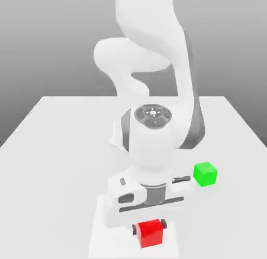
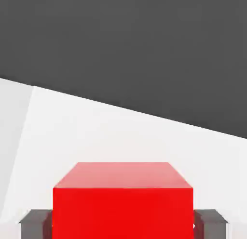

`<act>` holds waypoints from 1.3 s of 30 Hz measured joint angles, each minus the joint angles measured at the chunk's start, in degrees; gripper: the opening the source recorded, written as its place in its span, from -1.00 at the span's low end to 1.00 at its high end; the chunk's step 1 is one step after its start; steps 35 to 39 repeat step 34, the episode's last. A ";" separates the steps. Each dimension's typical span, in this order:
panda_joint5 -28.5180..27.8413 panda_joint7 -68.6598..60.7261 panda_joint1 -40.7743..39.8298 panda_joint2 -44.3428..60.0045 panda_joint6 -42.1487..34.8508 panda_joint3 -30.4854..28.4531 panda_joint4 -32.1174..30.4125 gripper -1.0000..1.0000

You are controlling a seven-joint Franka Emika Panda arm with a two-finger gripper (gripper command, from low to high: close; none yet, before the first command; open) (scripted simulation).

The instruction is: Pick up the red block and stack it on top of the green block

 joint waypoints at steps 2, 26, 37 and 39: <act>-0.05 0.04 -0.02 0.65 0.55 0.03 0.10 -1.00; 8.98 -11.84 25.89 -32.07 -6.40 16.99 -25.50 -1.00; 1.98 -7.15 23.36 -20.95 4.40 17.71 -25.34 1.00; 1.98 -7.15 23.36 -20.95 4.40 17.71 -25.34 1.00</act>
